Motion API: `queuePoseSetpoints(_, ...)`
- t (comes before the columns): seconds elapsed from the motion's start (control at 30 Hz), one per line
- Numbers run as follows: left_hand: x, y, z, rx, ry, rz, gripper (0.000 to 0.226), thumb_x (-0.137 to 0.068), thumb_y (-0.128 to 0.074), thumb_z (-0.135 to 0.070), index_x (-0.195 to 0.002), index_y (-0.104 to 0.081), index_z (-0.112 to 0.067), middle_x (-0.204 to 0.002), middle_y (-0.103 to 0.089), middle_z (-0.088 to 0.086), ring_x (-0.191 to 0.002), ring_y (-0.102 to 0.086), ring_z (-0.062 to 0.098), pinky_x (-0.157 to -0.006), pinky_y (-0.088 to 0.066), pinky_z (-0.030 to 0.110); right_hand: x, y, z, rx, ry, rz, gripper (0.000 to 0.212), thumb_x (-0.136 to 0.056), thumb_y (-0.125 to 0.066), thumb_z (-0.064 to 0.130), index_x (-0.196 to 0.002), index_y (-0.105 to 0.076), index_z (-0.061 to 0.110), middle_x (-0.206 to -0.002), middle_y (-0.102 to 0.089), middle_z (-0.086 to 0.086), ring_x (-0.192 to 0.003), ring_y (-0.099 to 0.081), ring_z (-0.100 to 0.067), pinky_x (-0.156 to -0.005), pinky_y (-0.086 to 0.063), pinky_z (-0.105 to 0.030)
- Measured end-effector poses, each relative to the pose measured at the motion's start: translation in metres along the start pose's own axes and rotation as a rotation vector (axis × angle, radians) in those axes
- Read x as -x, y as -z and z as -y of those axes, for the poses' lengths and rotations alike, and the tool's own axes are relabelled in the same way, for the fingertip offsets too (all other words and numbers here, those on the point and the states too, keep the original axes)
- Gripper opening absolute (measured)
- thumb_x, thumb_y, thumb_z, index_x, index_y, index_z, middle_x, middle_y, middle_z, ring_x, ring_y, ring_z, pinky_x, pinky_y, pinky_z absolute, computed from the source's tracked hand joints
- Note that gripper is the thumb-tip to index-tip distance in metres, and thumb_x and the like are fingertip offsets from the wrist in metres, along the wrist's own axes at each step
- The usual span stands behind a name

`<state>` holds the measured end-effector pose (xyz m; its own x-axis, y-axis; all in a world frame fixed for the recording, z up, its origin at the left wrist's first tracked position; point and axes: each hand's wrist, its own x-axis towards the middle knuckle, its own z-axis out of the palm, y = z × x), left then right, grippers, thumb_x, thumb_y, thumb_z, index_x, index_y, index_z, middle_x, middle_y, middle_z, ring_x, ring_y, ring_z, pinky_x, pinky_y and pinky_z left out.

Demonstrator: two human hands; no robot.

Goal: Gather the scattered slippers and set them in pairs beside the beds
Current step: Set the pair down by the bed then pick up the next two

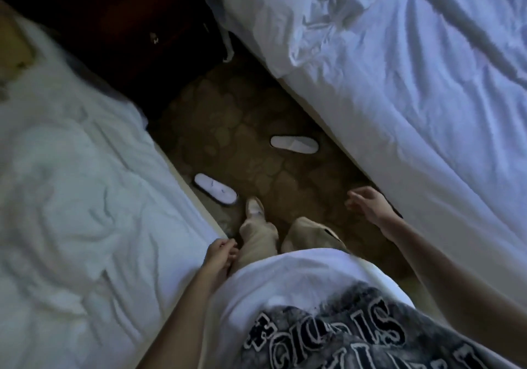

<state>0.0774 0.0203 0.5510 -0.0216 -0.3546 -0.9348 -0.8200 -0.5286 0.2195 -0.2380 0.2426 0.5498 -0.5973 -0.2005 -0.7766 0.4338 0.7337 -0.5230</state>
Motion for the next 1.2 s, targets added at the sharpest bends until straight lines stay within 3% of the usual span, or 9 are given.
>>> queuePoseSetpoints(0.27, -0.048, 0.082, -0.224, -0.243, -0.199, -0.026, 0.029, -0.100, -0.048, -0.023, -0.119, -0.059, -0.004, -0.106, -0.067, 0.013, -0.084, -0.065, 0.019, -0.066, -0.048, 0.027, 0.009, -0.052, -0.021, -0.356, -0.338, -0.107, 0.015, -0.094, -0.055, 0.012, -0.104, -0.056, 0.001, -0.073, -0.060, -0.009, -0.036, -0.057, 0.002, -0.042, -0.046, -0.018)
queuePoseSetpoints(0.47, -0.076, 0.048, -0.358, -0.535, -0.275, 0.022, 0.032, -0.100, -0.049, -0.029, -0.121, -0.061, -0.008, -0.111, -0.070, 0.010, -0.083, -0.064, 0.015, -0.071, -0.050, 0.029, -0.003, -0.085, 0.002, -0.606, -0.513, -0.210, 0.013, -0.094, -0.055, 0.011, -0.102, -0.054, 0.001, -0.070, -0.058, -0.012, -0.048, -0.053, -0.017, -0.048, -0.040, -0.026)
queuePoseSetpoints(0.6, -0.081, 0.004, -0.425, -0.681, -0.356, 0.123, 0.028, -0.099, -0.051, -0.027, -0.116, -0.061, -0.008, -0.105, -0.071, 0.011, -0.082, -0.065, 0.016, -0.066, -0.050, 0.027, -0.027, -0.099, 0.039, -0.831, -0.514, -0.299, 0.016, -0.093, -0.056, 0.011, -0.101, -0.056, -0.003, -0.054, -0.063, -0.005, -0.036, -0.056, -0.009, -0.041, -0.044, -0.021)
queuePoseSetpoints(0.67, -0.077, -0.018, -0.449, -0.785, -0.388, 0.191, 0.024, -0.099, -0.052, -0.026, -0.112, -0.062, -0.008, -0.098, -0.069, 0.010, -0.076, -0.064, 0.015, -0.063, -0.050, 0.024, -0.031, -0.096, 0.066, -0.862, -0.467, -0.332, 0.021, -0.093, -0.057, 0.015, -0.106, -0.058, -0.001, -0.070, -0.067, -0.008, -0.056, -0.062, -0.016, -0.055, -0.046, -0.029)
queuePoseSetpoints(0.77, -0.083, -0.045, -0.479, -0.948, -0.436, 0.292, 0.019, -0.098, -0.054, -0.026, -0.104, -0.061, -0.010, -0.098, -0.070, 0.013, -0.073, -0.064, 0.015, -0.060, -0.048, 0.024, -0.025, -0.093, 0.109, -0.936, -0.405, -0.423, 0.013, -0.094, -0.056, 0.023, -0.101, -0.060, 0.012, -0.086, -0.070, -0.008, -0.076, -0.065, -0.020, -0.062, -0.047, -0.029)
queuePoseSetpoints(0.87, -0.096, -0.068, -0.505, -1.101, -0.475, 0.356, 0.014, -0.098, -0.054, -0.025, -0.098, -0.060, -0.011, -0.100, -0.070, 0.015, -0.070, -0.061, 0.016, -0.058, -0.048, 0.025, -0.019, -0.112, 0.135, -0.998, -0.432, -0.513, 0.010, -0.094, -0.055, 0.027, -0.098, -0.060, 0.019, -0.093, -0.071, -0.006, -0.084, -0.068, -0.021, -0.062, -0.048, -0.027)
queuePoseSetpoints(0.93, -0.109, -0.082, -0.517, -1.181, -0.463, 0.386, 0.022, -0.098, -0.054, -0.025, -0.108, -0.060, -0.007, -0.103, -0.068, 0.015, -0.072, -0.062, 0.016, -0.060, -0.050, 0.026, -0.016, -0.139, 0.145, -1.076, -0.468, -0.588, 0.004, -0.093, -0.056, 0.024, -0.092, -0.059, 0.021, -0.095, -0.072, -0.010, -0.078, -0.067, -0.018, -0.060, -0.045, -0.024)
queuePoseSetpoints(1.07, -0.144, -0.100, -0.527, -1.342, -0.379, 0.405, 0.039, -0.096, -0.058, -0.029, -0.126, -0.058, -0.004, -0.117, -0.067, 0.013, -0.098, -0.067, 0.025, -0.080, -0.056, 0.038, -0.013, -0.217, 0.171, -1.251, -0.614, -0.764, 0.004, -0.090, -0.061, 0.018, -0.088, -0.059, 0.021, -0.094, -0.072, -0.009, -0.077, -0.067, -0.017, -0.063, -0.048, -0.026)
queuePoseSetpoints(1.2, -0.184, -0.115, -0.524, -1.445, -0.454, 0.354, 0.043, -0.093, -0.062, -0.029, -0.127, -0.058, -0.003, -0.124, -0.065, 0.015, -0.113, -0.064, 0.029, -0.092, -0.055, 0.043, -0.037, -0.307, 0.200, -1.479, -0.681, -0.758, 0.011, -0.087, -0.066, 0.023, -0.095, -0.062, 0.018, -0.091, -0.070, -0.004, -0.085, -0.068, -0.019, -0.077, -0.055, -0.037)
